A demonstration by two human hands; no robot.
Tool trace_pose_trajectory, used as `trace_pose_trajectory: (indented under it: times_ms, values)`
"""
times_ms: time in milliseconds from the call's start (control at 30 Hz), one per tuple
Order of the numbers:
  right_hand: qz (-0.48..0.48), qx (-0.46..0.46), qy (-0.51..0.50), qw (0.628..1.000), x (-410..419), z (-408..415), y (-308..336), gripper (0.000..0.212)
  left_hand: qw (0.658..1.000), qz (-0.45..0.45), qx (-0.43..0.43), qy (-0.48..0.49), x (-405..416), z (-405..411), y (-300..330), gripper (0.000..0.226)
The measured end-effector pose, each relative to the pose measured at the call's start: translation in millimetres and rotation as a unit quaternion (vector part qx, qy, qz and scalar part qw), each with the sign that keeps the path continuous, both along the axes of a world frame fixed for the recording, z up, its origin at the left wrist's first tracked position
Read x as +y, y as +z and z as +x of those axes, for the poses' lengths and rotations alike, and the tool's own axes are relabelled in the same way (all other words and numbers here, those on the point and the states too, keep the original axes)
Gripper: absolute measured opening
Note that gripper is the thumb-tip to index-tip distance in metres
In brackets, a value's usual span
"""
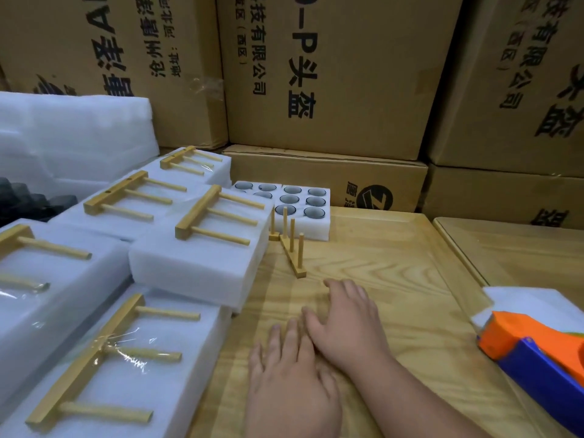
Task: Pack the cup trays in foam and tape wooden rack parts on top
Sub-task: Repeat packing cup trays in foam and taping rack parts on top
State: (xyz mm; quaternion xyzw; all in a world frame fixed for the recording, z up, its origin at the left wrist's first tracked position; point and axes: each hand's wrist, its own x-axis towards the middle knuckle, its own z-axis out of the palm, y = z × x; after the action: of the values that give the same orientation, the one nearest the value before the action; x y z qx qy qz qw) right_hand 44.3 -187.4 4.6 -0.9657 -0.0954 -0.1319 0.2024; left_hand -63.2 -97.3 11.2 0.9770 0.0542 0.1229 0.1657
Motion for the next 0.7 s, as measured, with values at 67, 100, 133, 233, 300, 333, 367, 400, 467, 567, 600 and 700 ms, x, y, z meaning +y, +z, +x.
trace_pose_trajectory:
  times_ms: [67,100,133,233,300,333,367,400,467,567,600,700]
  values:
    - [0.012,-0.008,-0.002,1.0,11,23,0,0.08,1.0,0.008,-0.005,0.006,0,5,-4,0.067]
    - [0.019,-0.011,-0.002,1.0,17,34,0,0.085,1.0,0.016,-0.008,0.012,1,7,-5,0.068]
    - [0.024,-0.015,0.0,1.0,23,45,1,0.09,1.0,0.021,-0.006,0.013,2,8,-7,0.068]
    - [0.026,-0.022,0.0,0.999,33,77,0,0.097,1.0,0.02,0.0,0.0,3,15,-13,0.066]
    - [0.034,-0.024,0.002,0.999,32,100,0,0.089,1.0,0.021,-0.014,0.0,5,20,-21,0.066]
    - [0.041,-0.024,0.007,0.999,28,112,1,0.084,0.999,0.032,-0.033,0.001,7,22,-26,0.064]
    - [0.047,-0.025,0.015,0.998,24,124,2,0.078,0.997,0.048,-0.063,0.0,8,23,-31,0.06]
    - [0.048,-0.026,0.021,0.998,20,135,4,0.074,0.992,0.072,-0.103,-0.002,9,25,-37,0.054]
    - [0.039,-0.031,0.028,0.998,14,155,7,0.071,0.986,0.099,-0.135,-0.003,11,31,-47,0.048]
    - [0.019,-0.048,0.065,0.997,12,178,9,0.07,0.981,0.121,-0.151,0.012,15,36,-50,0.03]
    - [0.012,-0.05,0.082,0.995,12,184,10,0.071,0.98,0.123,-0.153,0.014,16,39,-50,0.028]
    - [-0.003,-0.058,0.103,0.993,14,196,12,0.073,0.979,0.11,-0.17,0.021,12,43,-50,0.028]
